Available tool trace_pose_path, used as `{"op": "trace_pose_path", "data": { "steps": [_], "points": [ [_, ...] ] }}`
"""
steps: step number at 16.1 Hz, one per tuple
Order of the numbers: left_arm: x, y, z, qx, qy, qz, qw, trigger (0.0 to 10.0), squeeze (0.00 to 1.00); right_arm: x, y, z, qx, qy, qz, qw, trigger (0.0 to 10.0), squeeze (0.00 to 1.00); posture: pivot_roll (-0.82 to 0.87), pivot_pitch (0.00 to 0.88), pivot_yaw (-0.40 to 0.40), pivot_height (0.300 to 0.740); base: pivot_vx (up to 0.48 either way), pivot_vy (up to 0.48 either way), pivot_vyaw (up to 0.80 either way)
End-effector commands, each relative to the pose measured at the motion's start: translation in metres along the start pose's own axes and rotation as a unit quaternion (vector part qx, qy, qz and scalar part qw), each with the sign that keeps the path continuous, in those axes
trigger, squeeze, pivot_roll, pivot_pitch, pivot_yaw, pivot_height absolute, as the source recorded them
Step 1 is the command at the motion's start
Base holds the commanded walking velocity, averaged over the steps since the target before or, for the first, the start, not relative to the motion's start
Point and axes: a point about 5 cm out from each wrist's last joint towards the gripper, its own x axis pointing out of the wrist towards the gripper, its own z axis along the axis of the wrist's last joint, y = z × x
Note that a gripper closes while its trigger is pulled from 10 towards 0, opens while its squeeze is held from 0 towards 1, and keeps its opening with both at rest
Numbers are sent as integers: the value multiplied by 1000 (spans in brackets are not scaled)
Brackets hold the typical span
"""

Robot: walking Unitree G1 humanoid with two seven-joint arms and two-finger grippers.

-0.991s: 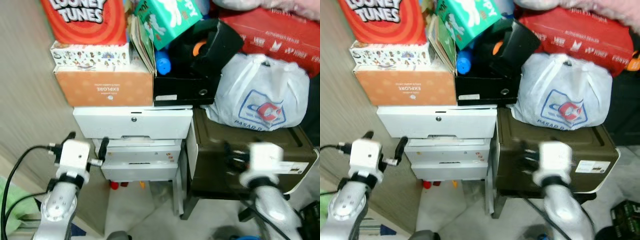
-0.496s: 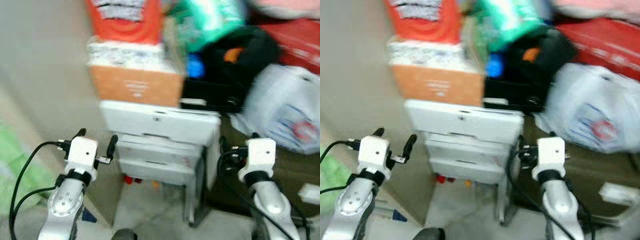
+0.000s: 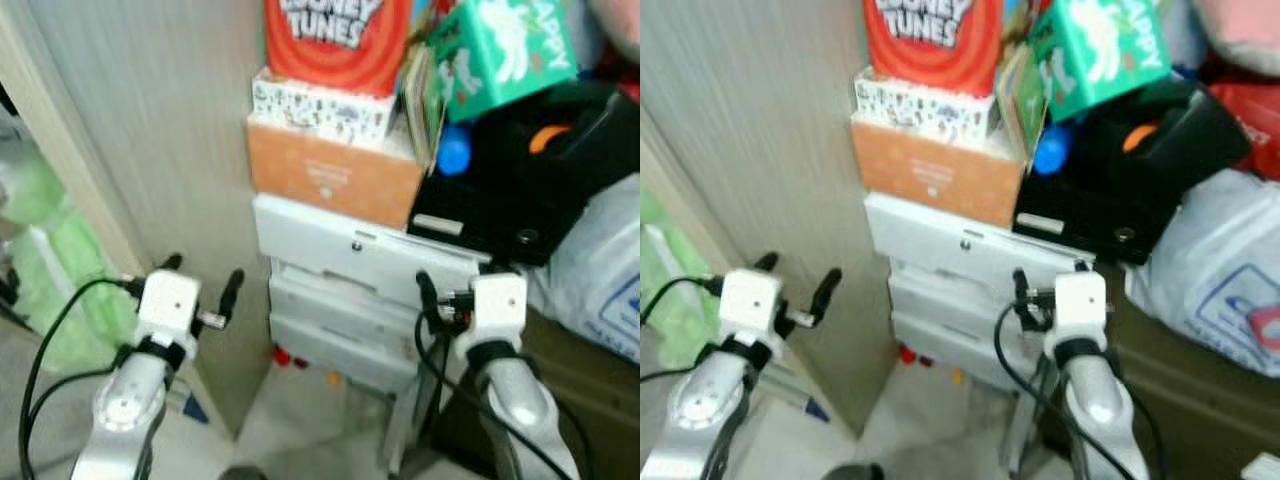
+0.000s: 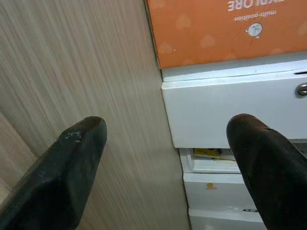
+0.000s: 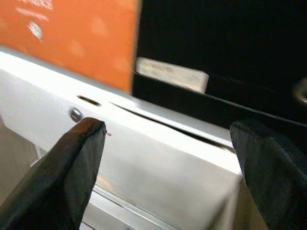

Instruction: Clean up the room

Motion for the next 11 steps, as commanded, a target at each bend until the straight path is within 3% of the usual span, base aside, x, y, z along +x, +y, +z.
{"op": "trace_pose_path", "data": {
  "steps": [1,11],
  "points": [
    [-2,-1,-2,-6,8,-7,1000,10000,0,1,-5,2,-2,-1,-5,1000,10000,0,-55,0,-55,740,0,0,800],
    [-1,1,-3,4,8,10,1000,10000,0,2,-4,1,1,3,-1,1000,10000,0,-54,0,-57,740,0,0,800]
  ]
}}
